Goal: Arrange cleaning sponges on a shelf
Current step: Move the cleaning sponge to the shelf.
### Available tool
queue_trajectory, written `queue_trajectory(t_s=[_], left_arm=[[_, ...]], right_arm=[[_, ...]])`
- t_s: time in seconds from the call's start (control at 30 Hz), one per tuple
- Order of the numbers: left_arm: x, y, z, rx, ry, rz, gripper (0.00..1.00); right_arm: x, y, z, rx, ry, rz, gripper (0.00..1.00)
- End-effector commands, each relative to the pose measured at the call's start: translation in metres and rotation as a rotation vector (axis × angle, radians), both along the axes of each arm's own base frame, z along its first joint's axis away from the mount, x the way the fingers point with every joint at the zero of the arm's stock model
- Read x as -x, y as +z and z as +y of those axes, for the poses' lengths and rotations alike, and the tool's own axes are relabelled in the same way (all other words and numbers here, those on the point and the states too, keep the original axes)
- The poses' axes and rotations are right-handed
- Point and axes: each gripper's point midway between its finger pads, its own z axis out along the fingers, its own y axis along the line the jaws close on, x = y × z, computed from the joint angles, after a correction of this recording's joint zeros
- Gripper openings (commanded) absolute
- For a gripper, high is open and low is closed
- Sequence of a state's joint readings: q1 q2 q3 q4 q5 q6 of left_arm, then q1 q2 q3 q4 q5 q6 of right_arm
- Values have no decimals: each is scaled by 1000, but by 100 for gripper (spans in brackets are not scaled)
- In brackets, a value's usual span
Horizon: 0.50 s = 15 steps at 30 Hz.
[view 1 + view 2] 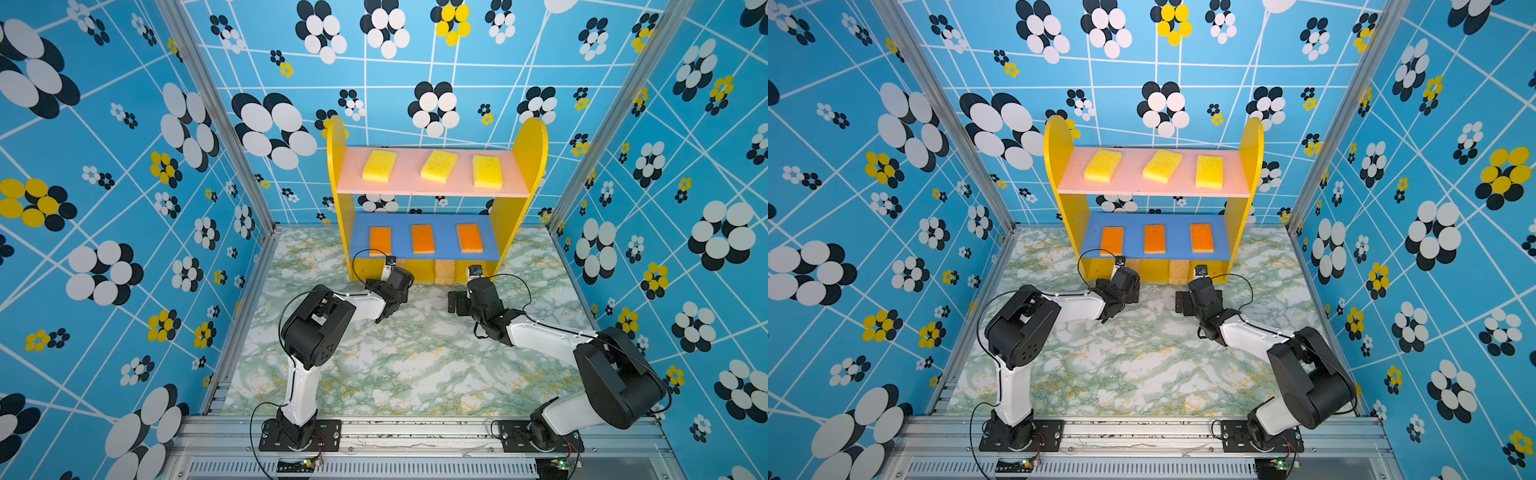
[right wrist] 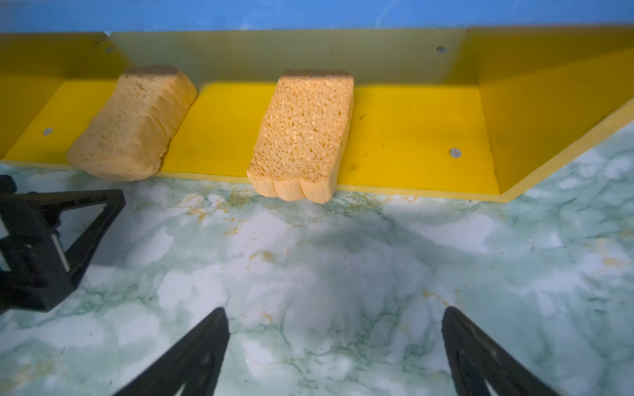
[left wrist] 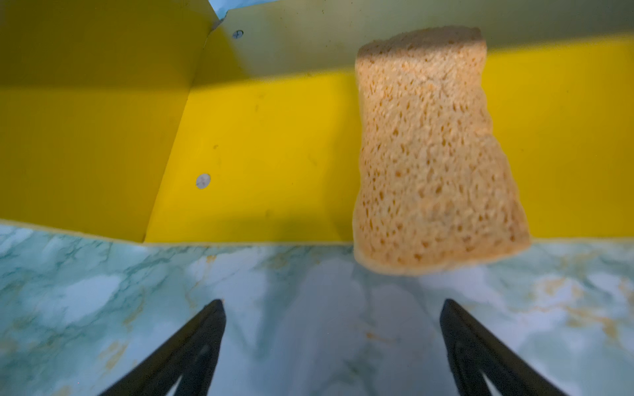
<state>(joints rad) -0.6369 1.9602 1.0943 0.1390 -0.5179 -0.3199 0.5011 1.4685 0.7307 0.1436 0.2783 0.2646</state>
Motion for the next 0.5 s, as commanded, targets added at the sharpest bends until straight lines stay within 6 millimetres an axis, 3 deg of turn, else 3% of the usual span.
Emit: queue_trajectory(t_s=[0.0,0.13,0.27,0.47], left_arm=[[10,53,-17,64,-91,-104,99],[25,88,-2,97,-82,-149,99],[39,127,15,106,-92,-204,99],[52,162,55,98,-83,-245,99]], right_arm=[[7,42,-4,74,91,-10,99],[11,67,-31,138,55,-45,99],[10,74,-74,135,-43,-87,99],[9,57,-125,84,-133,-164,99]])
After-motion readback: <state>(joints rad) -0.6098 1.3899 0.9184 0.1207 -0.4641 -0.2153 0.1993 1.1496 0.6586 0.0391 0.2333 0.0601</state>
